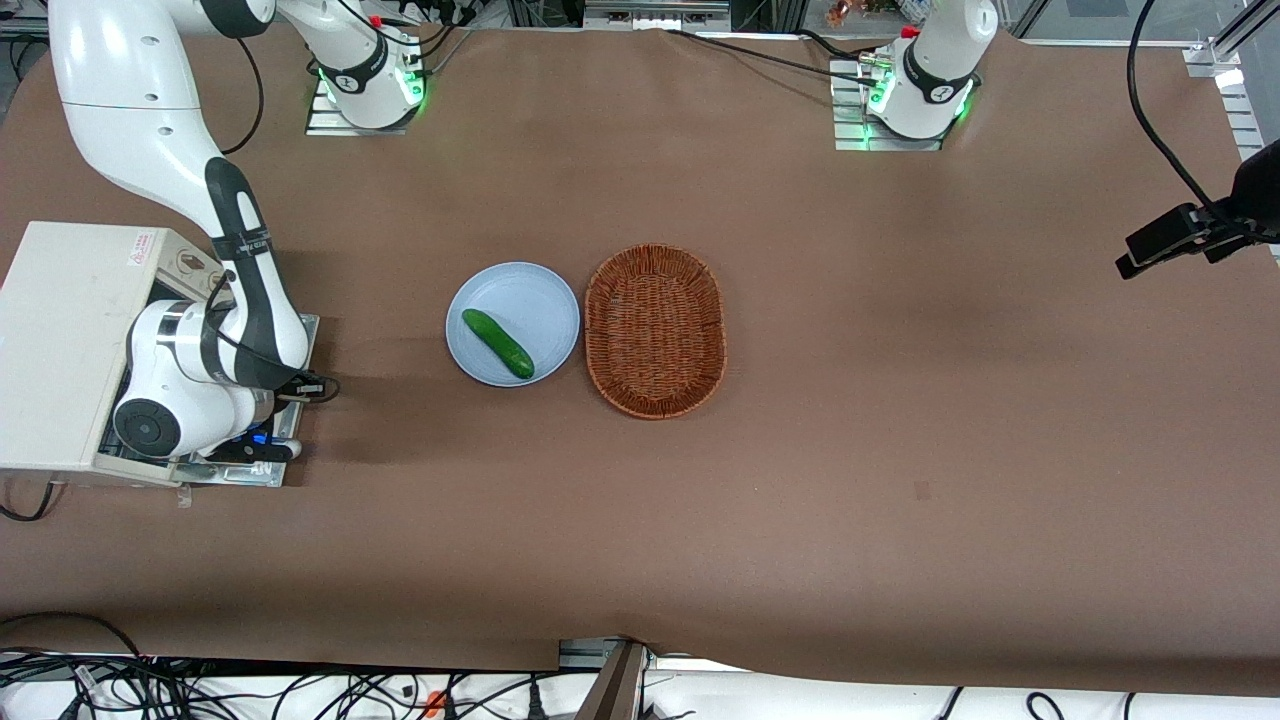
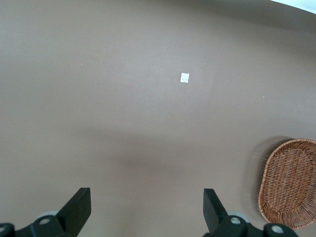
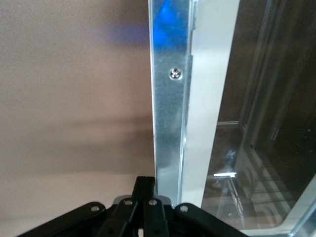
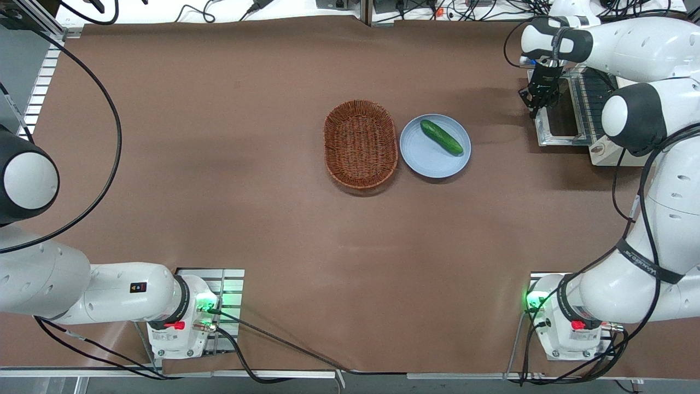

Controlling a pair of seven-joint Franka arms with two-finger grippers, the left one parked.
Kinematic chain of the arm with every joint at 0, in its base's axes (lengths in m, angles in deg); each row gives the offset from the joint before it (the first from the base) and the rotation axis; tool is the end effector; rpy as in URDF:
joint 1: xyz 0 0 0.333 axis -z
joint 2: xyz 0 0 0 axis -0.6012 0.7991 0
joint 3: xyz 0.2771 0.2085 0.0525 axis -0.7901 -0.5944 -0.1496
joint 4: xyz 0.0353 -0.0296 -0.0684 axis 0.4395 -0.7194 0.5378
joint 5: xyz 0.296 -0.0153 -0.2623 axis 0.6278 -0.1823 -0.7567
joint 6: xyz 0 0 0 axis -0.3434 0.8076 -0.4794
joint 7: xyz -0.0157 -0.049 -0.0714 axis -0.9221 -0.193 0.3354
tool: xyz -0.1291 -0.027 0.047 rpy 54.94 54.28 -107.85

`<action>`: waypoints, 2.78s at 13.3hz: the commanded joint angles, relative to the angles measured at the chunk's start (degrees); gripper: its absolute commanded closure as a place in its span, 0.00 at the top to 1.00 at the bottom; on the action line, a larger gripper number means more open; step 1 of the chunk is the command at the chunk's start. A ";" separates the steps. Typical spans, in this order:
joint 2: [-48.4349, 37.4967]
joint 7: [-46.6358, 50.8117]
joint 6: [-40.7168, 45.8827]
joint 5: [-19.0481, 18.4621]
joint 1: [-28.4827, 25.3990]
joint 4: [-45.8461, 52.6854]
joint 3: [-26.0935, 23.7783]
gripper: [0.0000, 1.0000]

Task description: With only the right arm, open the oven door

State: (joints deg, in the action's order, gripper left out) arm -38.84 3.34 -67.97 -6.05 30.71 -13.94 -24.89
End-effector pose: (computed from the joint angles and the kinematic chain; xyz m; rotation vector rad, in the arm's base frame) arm 0.6656 -0.0064 0.1859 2.9927 -0.1354 -0.6647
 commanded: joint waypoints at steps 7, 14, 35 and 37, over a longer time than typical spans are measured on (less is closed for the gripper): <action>-2.39 -1.81 12.70 2.78 -1.22 11.45 1.16 0.50; -13.01 -11.66 17.17 2.87 -1.22 11.36 1.43 1.00; -34.13 -14.22 36.44 -0.73 -0.78 15.39 5.74 1.00; -33.16 -13.26 35.65 -1.00 -0.87 17.08 5.56 1.00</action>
State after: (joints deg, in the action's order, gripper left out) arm -73.05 -11.19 -32.35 -6.41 29.70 0.51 -19.08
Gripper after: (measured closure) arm 0.000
